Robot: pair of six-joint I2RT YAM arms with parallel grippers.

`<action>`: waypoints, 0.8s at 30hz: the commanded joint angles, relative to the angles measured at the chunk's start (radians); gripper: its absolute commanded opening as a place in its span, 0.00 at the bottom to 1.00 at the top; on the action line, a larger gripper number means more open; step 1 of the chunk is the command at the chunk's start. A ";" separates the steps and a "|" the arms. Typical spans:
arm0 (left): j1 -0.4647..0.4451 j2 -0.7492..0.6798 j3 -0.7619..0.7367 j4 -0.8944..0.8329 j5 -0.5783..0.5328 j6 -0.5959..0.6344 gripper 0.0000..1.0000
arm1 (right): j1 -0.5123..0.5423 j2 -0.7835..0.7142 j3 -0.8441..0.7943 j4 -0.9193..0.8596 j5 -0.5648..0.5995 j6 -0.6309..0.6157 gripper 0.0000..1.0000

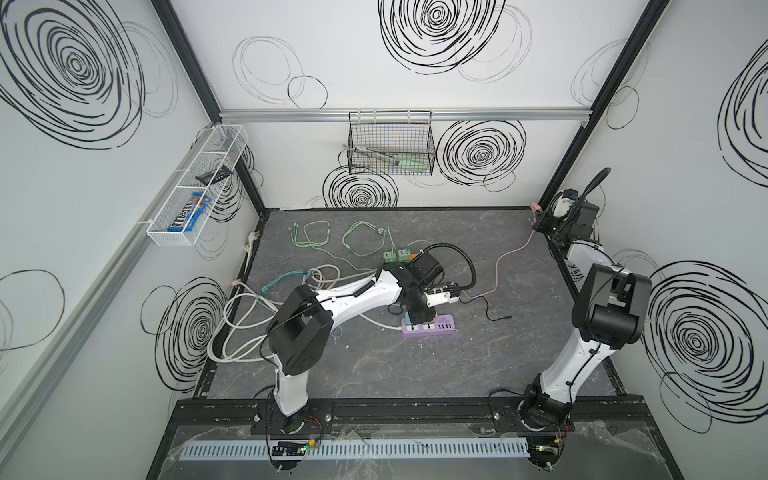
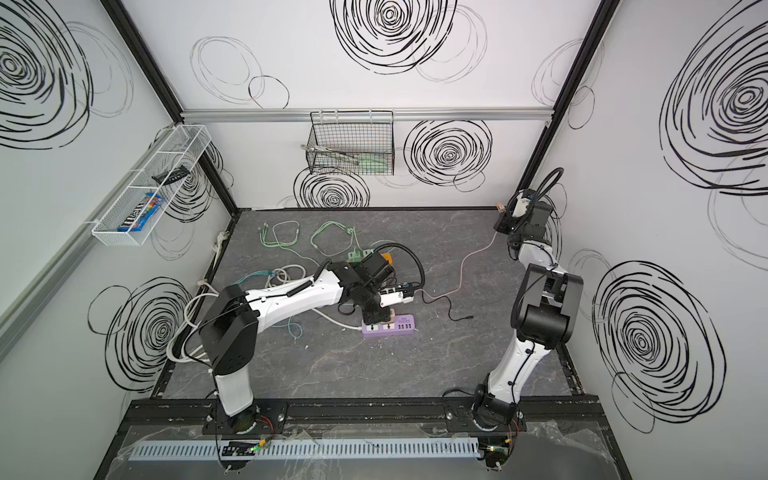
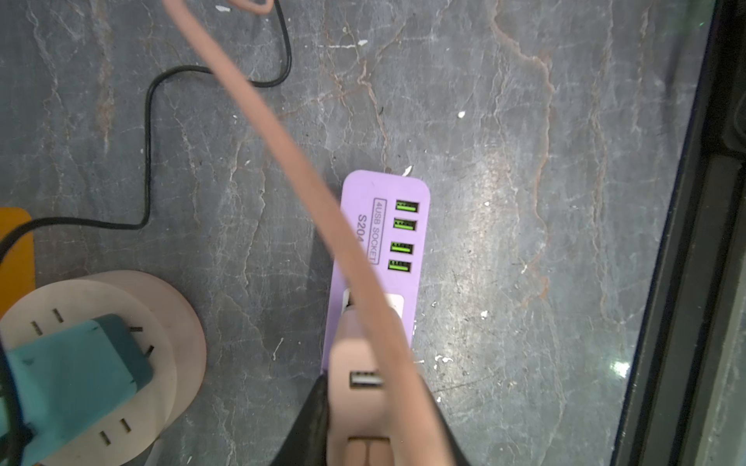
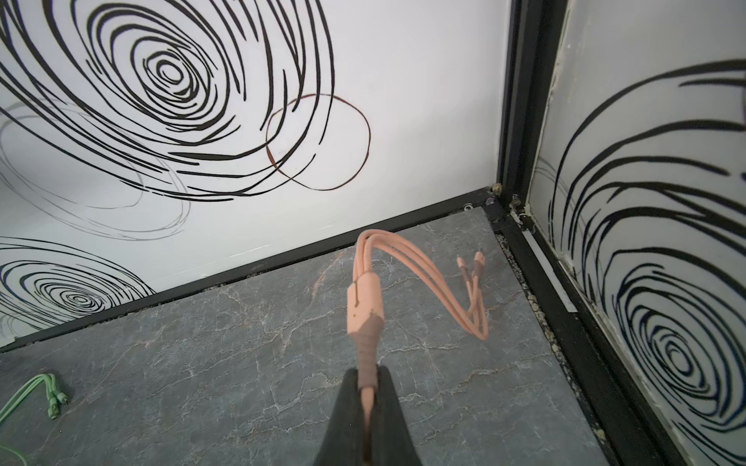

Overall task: Insert the plug
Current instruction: 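Lower the pink charger into the purple strip's socket with the left gripper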

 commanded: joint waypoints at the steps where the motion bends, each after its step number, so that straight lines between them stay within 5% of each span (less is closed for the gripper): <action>1: 0.010 0.031 0.019 0.023 0.001 0.004 0.00 | 0.008 -0.041 -0.001 0.002 -0.015 0.005 0.00; 14: 0.028 0.064 0.032 0.025 -0.050 0.022 0.00 | 0.010 -0.038 -0.004 -0.002 -0.014 0.002 0.00; 24: 0.057 0.015 0.043 0.043 0.052 0.027 0.00 | 0.011 -0.036 -0.004 -0.006 -0.013 -0.002 0.00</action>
